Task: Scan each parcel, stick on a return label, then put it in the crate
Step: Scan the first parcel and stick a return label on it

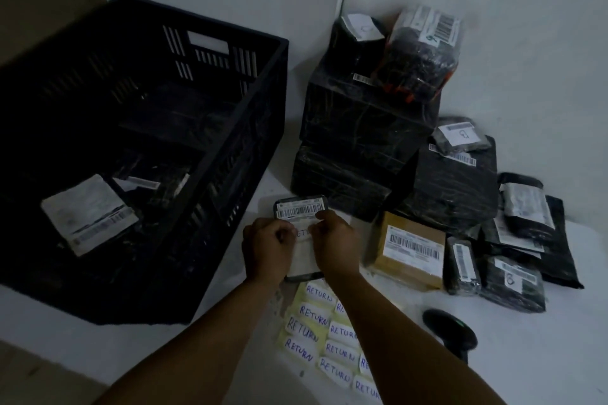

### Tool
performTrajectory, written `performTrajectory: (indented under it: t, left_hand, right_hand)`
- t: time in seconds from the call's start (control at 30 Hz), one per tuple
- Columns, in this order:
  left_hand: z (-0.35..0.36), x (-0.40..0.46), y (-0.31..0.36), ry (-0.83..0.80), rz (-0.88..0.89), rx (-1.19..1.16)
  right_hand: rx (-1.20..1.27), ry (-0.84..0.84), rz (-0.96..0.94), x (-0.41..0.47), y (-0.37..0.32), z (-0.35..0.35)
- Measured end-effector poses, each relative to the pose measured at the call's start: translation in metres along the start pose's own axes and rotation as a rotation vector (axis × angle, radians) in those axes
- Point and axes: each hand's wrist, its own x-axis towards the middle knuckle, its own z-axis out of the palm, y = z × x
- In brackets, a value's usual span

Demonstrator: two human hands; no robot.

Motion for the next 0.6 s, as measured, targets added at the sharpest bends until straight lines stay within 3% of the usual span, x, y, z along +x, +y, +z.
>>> performTrajectory:
  t: [0.17,0.37,0.6]
  left_hand:
    - [0.005,0.001,-0.002,0.023,-0.031,-0.020]
    - [0.008,-0.001,-0.004,0.033,-0.266,-0.186]
    - [0.007,-0.003,-0.008,-0.021,-0.246,-0.235]
  right_hand:
    - [-0.144,0.048,-0.100,-0.001,0.004,0.006]
    - [-0.026,0.051,0.116,0.006,0.012,0.001]
    - [-0.120,-0.031,0.056,-0.006,0.013,0.000]
